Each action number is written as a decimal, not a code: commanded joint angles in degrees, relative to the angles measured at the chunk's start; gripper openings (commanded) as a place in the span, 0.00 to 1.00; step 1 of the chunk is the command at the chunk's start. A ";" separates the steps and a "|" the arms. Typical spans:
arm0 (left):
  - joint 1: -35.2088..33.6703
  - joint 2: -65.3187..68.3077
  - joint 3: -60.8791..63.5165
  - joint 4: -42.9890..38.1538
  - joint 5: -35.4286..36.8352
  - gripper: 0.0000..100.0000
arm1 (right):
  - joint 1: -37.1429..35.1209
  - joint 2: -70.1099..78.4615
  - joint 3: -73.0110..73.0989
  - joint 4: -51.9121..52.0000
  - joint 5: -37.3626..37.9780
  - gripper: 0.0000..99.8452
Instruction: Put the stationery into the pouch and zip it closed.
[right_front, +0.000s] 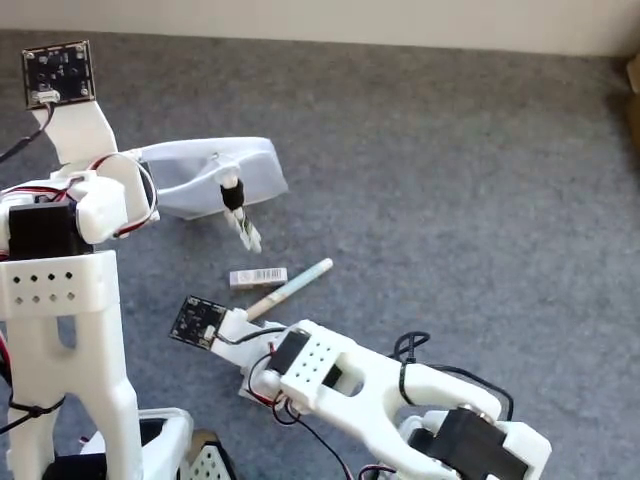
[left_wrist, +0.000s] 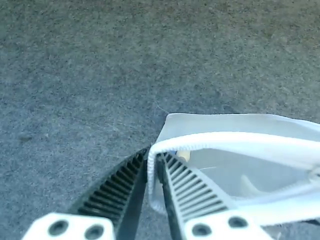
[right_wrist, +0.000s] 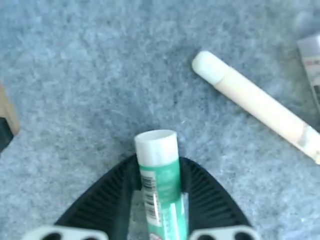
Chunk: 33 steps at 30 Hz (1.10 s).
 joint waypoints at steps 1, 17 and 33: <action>-0.48 2.15 2.95 0.00 0.70 0.01 | 0.40 0.31 -1.63 -0.13 0.00 0.02; -0.48 2.15 2.95 0.00 0.62 0.01 | 3.74 -19.91 2.68 0.22 0.00 0.00; -0.48 2.15 2.95 0.00 0.62 0.01 | 3.74 -38.73 5.93 0.04 -7.65 0.00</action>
